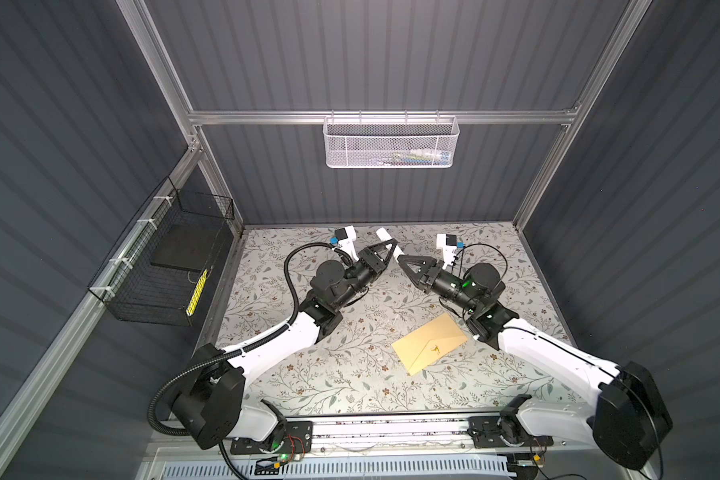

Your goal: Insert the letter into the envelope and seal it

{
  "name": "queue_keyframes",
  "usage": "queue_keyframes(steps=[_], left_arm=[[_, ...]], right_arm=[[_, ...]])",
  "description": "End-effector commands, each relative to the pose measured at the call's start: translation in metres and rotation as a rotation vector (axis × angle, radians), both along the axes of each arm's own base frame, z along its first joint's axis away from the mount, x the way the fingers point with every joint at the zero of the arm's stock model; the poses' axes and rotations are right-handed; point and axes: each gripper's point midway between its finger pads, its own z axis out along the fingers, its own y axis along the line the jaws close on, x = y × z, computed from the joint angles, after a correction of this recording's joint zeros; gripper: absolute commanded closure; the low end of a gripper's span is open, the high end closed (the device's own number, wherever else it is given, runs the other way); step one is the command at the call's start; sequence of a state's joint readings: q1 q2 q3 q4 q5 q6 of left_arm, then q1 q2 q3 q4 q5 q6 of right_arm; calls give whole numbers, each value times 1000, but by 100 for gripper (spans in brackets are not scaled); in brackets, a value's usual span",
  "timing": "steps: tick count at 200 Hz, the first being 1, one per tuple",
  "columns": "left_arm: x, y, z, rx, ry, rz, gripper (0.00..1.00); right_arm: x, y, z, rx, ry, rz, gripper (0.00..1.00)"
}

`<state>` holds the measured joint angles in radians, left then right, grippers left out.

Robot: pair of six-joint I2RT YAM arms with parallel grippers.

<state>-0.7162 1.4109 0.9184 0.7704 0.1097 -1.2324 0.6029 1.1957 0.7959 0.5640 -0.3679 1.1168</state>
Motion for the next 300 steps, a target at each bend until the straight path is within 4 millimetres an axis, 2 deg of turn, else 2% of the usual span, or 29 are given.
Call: queue_keyframes(steps=[1, 24, 39, 62, 78, 87, 106, 109, 116, 122, 141, 168, 178, 195, 206, 230, 250, 273, 300], left_arm=[[0, 3, -1, 28, 0, 10, 100], [1, 0, -2, 30, 9, -2, 100], [1, -1, -2, 31, 16, -9, 100], [0, -3, -4, 40, 25, -16, 100], [-1, -3, -6, 43, 27, -21, 100], [-1, -4, -7, 46, 27, -26, 100], [-1, -5, -10, 55, 29, -29, 100], [-1, -5, -11, 59, 26, -30, 100], [-2, -5, -10, 67, 14, -34, 100], [-3, -6, -9, 80, -4, -43, 100], [-9, -13, -7, 185, -68, -92, 100], [-27, -21, -11, 406, -226, -187, 100], [-35, -24, -20, 516, -272, -244, 100], [-44, -20, -34, 682, -351, -279, 100], [-43, -9, -38, 743, -363, -236, 100], [-45, 0, -15, 669, -439, -155, 100], [-41, -1, -5, 579, -393, -127, 100], [-37, -3, 12, 357, -321, -103, 100], [-30, 8, 27, 104, -255, -37, 100]], right_arm=[[-9, -4, -22, -367, -137, -94, 84], [-12, -4, -44, -590, -221, -145, 82], [-14, 1, -51, -690, -287, -154, 80], [-12, 1, -59, -848, -375, -209, 77], [-9, -4, -57, -884, -397, -252, 74], [-9, -8, -54, -878, -406, -272, 64], [-13, -12, -49, -830, -413, -287, 31], [-17, -16, -41, -802, -418, -297, 26], [-20, -22, -37, -767, -398, -304, 15], [-23, -25, -33, -729, -376, -291, 10], [-40, -37, -24, -607, -284, -210, 2], [-59, -71, -12, -505, -120, -165, 1], [-64, -82, -4, -463, -66, -148, 1], [-67, -93, 7, -409, 17, -116, 1], [-72, -92, 10, -373, 72, -62, 1], [-70, -77, 26, -179, 47, 22, 1], [-61, -66, 35, 23, 27, 70, 1], [-47, -59, 34, 185, 10, 101, 1], [-41, -47, 42, 291, -47, 128, 1]])
